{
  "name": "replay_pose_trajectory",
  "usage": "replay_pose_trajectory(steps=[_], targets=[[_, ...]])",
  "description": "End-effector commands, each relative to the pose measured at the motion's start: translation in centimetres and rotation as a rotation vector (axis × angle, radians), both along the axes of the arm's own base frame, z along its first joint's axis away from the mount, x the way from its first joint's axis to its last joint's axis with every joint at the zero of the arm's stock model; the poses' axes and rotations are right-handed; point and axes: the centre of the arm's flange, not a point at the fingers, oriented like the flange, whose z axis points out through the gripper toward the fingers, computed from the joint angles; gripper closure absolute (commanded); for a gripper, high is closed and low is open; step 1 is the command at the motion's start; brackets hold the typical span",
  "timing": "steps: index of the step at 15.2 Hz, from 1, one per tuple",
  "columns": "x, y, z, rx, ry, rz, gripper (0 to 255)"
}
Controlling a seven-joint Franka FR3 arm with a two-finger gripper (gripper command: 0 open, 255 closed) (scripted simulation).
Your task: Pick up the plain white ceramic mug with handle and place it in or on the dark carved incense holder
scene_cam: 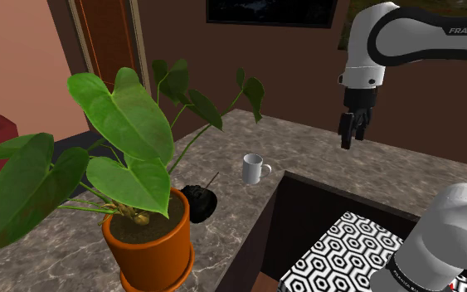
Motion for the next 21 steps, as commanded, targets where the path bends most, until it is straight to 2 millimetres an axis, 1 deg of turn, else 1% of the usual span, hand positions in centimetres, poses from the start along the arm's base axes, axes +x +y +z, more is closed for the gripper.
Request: replay_pose_trajectory(steps=[1,11,21], targets=[[0.0,0.0,0.0,0.000,0.000,0.000,0],[8.8,5.1,-6.4,-0.012,-0.090,-0.045,0],[18.4,9.8,-12.1,-0.023,-0.181,-0.089,0]])
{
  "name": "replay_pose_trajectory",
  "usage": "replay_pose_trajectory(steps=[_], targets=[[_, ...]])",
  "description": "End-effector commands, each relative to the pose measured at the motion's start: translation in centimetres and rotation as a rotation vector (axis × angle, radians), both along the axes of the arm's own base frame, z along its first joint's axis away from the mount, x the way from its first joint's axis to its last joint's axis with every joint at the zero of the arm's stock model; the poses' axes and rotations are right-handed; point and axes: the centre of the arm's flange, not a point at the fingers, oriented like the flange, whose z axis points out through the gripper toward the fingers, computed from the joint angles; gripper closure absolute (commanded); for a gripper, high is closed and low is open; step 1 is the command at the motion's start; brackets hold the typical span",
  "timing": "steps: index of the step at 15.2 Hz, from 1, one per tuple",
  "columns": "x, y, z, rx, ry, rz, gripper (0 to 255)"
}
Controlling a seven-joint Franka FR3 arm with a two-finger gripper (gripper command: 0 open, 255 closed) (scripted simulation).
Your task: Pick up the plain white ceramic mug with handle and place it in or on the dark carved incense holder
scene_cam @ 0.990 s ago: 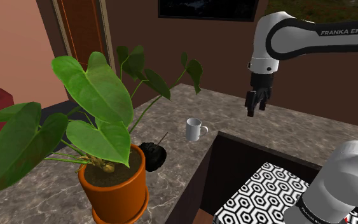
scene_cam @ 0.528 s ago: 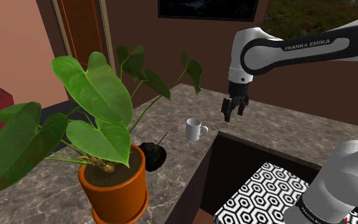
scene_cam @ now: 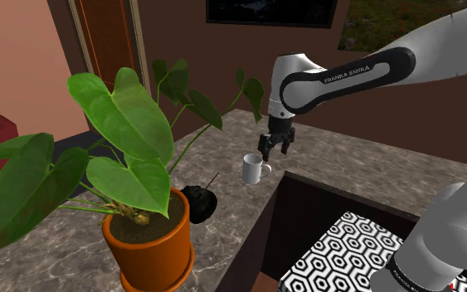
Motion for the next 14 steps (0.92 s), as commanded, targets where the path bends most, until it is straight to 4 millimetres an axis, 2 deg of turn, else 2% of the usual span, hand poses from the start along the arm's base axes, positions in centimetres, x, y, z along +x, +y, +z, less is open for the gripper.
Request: replay_pose_trajectory(steps=[1,8,14], targets=[[2.2,0.9,-1.1,-0.001,-0.020,-0.010,0],[9.2,3.8,-4.5,-0.009,-0.082,-0.040,0],[9.5,3.8,-7.6,-0.009,-0.082,-0.040,0]])
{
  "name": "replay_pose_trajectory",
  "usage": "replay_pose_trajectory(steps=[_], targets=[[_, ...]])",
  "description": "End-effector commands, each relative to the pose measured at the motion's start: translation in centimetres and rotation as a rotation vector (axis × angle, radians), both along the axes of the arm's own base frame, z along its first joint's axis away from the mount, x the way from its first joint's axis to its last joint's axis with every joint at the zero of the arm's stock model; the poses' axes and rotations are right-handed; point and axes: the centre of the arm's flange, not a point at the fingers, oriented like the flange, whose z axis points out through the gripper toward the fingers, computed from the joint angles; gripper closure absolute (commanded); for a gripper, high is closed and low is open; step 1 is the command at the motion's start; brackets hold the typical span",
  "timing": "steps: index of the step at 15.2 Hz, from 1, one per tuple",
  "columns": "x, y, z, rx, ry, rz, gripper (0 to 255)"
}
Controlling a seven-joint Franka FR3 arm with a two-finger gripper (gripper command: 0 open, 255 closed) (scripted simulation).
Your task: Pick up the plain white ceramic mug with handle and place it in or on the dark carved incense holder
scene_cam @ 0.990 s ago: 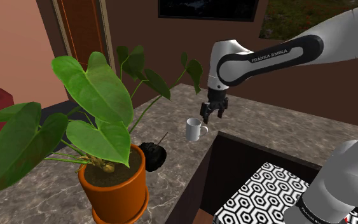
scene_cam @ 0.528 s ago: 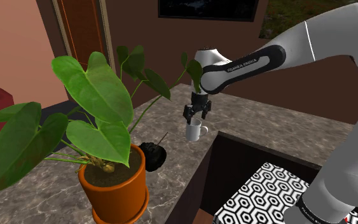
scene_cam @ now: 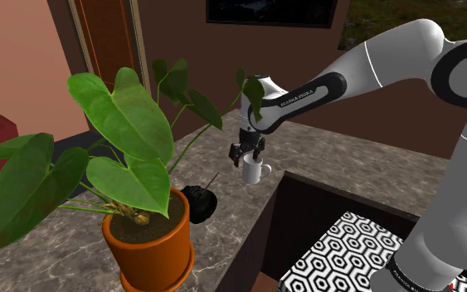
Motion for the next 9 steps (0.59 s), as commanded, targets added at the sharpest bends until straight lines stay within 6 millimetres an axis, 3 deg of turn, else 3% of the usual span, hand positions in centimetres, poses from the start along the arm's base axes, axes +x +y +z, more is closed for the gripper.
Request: replay_pose_trajectory(steps=[1,9], targets=[[0.00,0.00,-1.02,0.000,-0.001,0.000,0],[0.02,-0.01,-1.32,0.000,0.000,0.000,0]])
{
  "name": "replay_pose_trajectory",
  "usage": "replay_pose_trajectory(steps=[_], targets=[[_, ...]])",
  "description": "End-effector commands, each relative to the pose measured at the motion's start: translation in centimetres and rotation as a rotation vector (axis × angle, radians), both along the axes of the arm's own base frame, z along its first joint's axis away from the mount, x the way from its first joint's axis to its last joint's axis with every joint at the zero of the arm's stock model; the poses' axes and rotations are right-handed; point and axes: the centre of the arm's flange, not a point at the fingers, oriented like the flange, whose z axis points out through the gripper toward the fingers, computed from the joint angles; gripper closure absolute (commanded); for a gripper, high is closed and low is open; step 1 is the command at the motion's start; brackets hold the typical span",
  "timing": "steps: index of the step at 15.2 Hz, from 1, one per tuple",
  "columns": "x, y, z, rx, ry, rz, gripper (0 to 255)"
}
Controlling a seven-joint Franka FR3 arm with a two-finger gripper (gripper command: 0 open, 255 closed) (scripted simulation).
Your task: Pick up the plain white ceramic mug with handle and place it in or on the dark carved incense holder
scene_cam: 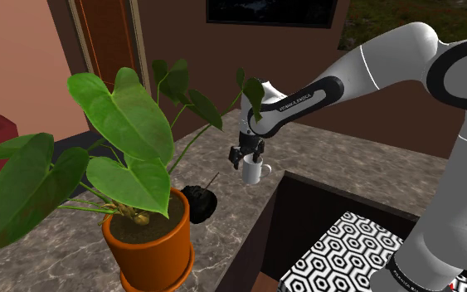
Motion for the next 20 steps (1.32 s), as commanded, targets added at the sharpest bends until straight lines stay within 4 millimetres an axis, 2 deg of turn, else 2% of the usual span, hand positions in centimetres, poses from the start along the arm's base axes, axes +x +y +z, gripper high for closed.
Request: replay_pose_trajectory(steps=[1,2,11,20], targets=[[0.0,0.0,0.0,0.000,0.000,0.000,0],[0.0,0.0,0.0,0.000,0.000,0.000,255],[0.0,0.0,0.0,0.000,0.000,0.000,255],[0.0,0.0,4.7,0.000,0.000,0.000,255]])
